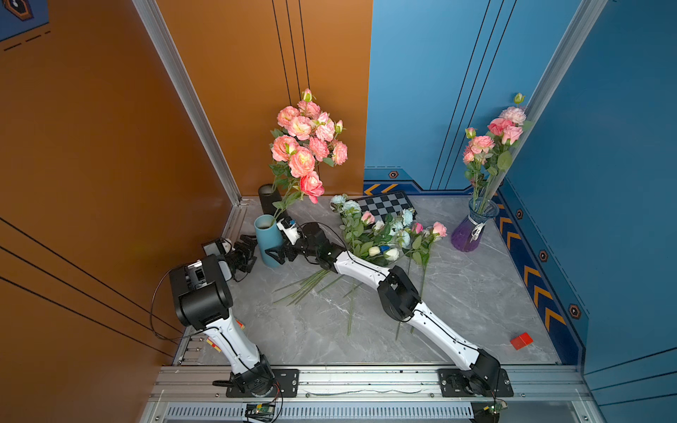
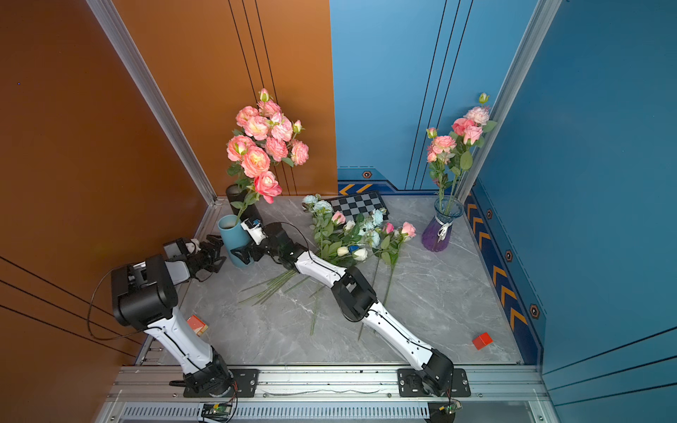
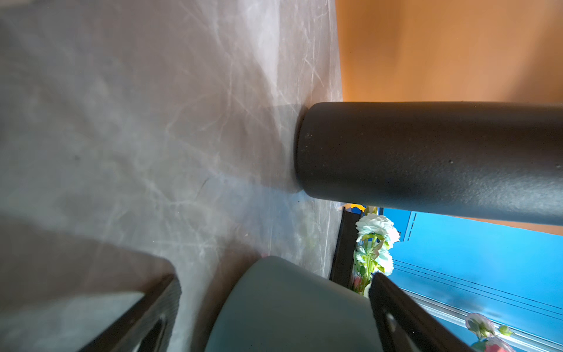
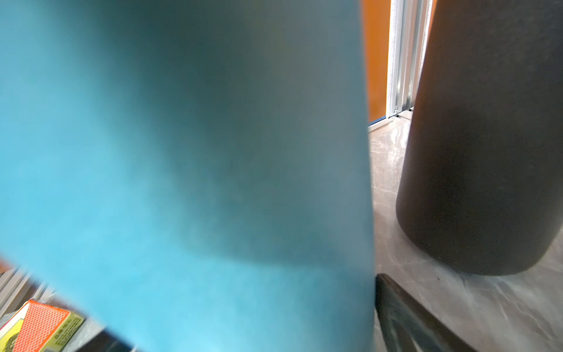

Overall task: Place the pink flowers into the vase
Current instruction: Move the vase to the center of the board.

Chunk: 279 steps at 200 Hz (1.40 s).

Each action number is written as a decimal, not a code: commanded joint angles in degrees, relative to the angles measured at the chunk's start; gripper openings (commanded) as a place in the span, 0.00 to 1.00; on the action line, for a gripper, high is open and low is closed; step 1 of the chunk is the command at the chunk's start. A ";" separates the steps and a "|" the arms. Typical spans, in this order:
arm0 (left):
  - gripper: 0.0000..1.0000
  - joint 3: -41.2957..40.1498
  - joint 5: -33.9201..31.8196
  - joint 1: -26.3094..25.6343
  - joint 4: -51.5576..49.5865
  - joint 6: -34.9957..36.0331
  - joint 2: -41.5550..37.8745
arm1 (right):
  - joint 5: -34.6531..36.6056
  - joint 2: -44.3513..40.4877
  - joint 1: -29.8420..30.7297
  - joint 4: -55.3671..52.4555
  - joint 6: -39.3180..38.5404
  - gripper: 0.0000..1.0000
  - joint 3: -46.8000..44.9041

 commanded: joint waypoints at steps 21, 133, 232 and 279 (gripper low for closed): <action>0.99 -5.35 0.96 -3.65 -14.20 6.19 -1.60 | -2.87 -7.38 2.63 1.59 -1.96 1.00 -4.20; 0.99 -8.27 -1.46 -8.08 -17.32 7.63 -6.43 | -1.76 -23.23 2.35 15.44 -2.47 0.99 -36.51; 0.98 -10.63 -2.30 -12.50 -17.86 7.47 -8.13 | 0.06 -30.81 2.55 22.07 -2.19 0.99 -52.42; 0.99 -11.56 -3.34 -14.59 -17.94 7.12 -9.41 | 0.37 -32.43 2.55 22.49 -2.73 0.99 -54.74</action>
